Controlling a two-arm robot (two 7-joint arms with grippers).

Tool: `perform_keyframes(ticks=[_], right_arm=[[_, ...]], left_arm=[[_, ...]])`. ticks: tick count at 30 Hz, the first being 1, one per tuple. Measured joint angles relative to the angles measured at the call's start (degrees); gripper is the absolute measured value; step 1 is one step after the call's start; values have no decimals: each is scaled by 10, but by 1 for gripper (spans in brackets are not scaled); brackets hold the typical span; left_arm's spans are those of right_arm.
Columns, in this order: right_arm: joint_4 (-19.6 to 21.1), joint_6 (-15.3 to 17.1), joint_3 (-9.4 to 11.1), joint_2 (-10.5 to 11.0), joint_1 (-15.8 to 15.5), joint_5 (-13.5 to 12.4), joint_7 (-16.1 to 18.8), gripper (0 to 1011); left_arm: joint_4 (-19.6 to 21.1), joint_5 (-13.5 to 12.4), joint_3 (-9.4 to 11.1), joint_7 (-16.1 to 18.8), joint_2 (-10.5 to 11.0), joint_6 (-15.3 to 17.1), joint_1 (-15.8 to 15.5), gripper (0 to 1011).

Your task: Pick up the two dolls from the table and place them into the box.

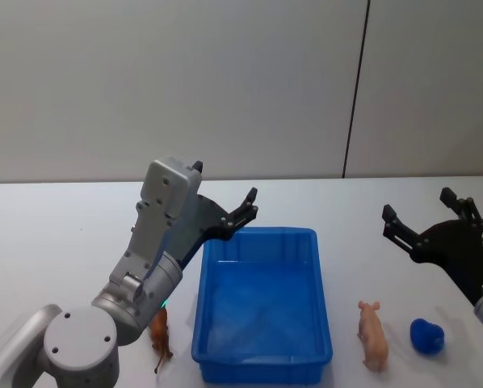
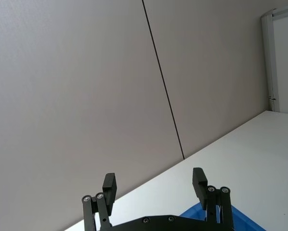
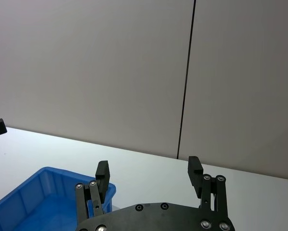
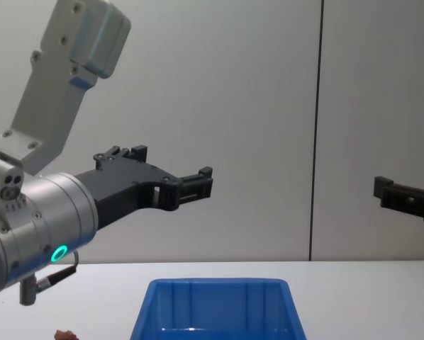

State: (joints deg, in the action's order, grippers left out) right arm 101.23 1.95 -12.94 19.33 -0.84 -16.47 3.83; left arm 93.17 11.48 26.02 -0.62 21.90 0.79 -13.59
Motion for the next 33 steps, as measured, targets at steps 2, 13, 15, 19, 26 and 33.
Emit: perform_keyframes(ticks=[2, 13, 15, 19, 26, 33], right_arm=[[0, 0, 0, 0, 0, 0, 0, 1001], [0, 0, 0, 0, 0, 0, 0, 1001], [0, 0, 0, 0, 0, 0, 0, 1001], [0, 0, 0, 0, 0, 0, 0, 1001], [-5, 0, 3, 3, 2, -5, 9, 1001], [-18, 6, 14, 16, 5, -18, 31, 1001]], left_arm=[[0, 0, 0, 0, 0, 0, 0, 1001], [0, 0, 0, 0, 0, 0, 0, 1001], [0, 0, 0, 0, 0, 0, 0, 1001], [0, 0, 0, 0, 0, 0, 0, 1001], [0, 0, 0, 0, 0, 0, 0, 1001], [0, 0, 0, 0, 0, 0, 0, 1001]])
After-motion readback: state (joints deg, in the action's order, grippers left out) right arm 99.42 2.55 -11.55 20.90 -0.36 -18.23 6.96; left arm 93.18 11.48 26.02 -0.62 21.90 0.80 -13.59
